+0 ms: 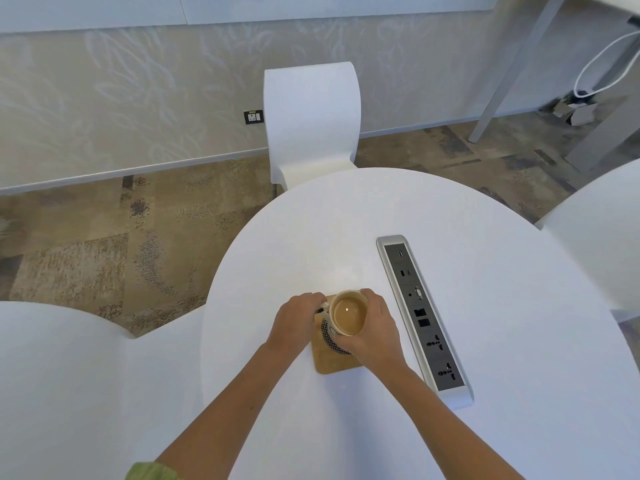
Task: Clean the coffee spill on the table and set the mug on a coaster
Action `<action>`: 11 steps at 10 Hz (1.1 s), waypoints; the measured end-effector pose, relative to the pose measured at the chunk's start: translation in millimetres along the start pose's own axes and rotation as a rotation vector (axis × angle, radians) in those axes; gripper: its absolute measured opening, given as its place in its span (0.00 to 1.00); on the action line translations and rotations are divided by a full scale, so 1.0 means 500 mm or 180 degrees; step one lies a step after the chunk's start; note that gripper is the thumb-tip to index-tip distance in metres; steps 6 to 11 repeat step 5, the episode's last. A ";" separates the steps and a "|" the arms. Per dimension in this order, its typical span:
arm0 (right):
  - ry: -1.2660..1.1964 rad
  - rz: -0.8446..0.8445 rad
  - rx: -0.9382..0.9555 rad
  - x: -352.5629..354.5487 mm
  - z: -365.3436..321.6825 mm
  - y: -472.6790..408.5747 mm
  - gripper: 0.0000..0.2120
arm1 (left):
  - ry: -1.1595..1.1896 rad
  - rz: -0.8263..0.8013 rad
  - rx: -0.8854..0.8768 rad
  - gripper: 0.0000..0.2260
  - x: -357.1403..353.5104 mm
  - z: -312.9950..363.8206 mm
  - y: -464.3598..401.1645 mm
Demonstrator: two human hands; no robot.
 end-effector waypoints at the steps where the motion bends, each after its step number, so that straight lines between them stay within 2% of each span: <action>1: -0.0010 -0.0041 -0.0012 -0.001 0.000 0.002 0.37 | 0.0008 -0.0007 0.0010 0.08 0.004 0.003 0.002; 3: -0.0122 -0.0348 -0.0019 -0.005 0.019 0.014 0.41 | 0.0123 -0.0012 0.0035 0.08 0.001 0.001 0.022; 4: -0.0100 -0.0283 0.0095 0.017 0.021 0.039 0.37 | 0.0039 0.0043 0.0135 0.20 -0.001 -0.007 0.055; 5: -0.0024 -0.0162 -0.0097 0.050 0.032 0.081 0.32 | 0.0121 0.0291 0.0156 0.24 0.007 -0.010 0.096; 11: -0.0024 -0.0162 -0.0097 0.050 0.032 0.081 0.32 | 0.0121 0.0291 0.0156 0.24 0.007 -0.010 0.096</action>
Point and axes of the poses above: each hand's wrist, its own y-axis away from the middle knuckle, its own x-axis out of the back of the hand, z = x × y, the point moved 9 cm from there along -y, towards the middle knuckle, and after that the axes turned 8 degrees about x, right-handed, at the moved point
